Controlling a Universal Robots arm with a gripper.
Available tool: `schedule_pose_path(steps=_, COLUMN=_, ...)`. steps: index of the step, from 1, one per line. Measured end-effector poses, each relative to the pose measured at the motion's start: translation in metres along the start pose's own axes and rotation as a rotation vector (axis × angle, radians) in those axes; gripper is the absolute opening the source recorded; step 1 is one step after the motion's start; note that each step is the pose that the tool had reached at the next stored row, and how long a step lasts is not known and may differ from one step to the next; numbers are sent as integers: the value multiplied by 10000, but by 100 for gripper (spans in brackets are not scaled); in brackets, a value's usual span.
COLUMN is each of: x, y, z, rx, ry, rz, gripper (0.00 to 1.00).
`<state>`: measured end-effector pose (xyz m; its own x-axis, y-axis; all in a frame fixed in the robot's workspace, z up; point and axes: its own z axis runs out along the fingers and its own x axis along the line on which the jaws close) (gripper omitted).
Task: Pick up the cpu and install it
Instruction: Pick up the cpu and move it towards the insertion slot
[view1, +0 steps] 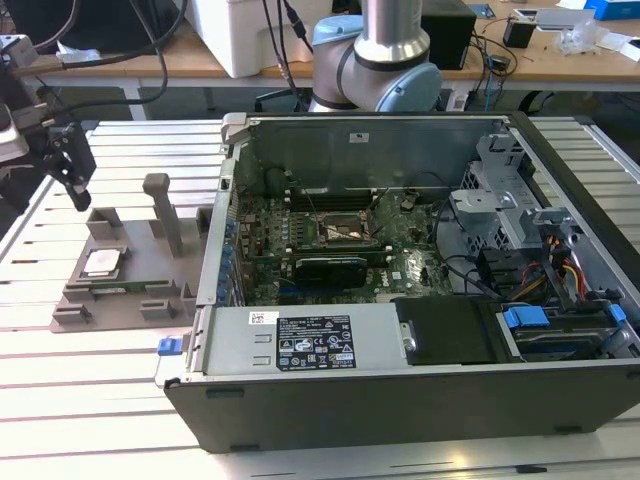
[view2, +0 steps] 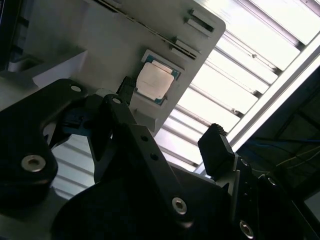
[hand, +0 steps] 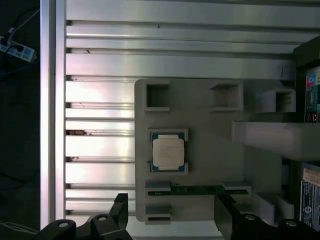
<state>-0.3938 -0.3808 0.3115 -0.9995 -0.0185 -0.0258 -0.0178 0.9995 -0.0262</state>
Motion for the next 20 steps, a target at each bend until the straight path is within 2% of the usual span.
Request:
schedule_pose_path(steps=10, x=2, y=2, z=83, rx=-1, ry=0, rz=-1, gripper=78)
schedule_pose_path(steps=15, x=4, y=4, z=163, rx=0, ry=1, rz=-1, gripper=78)
schedule_pose_path(steps=20, x=6, y=8, z=274, rx=-1, ry=1, rz=-1, gripper=78)
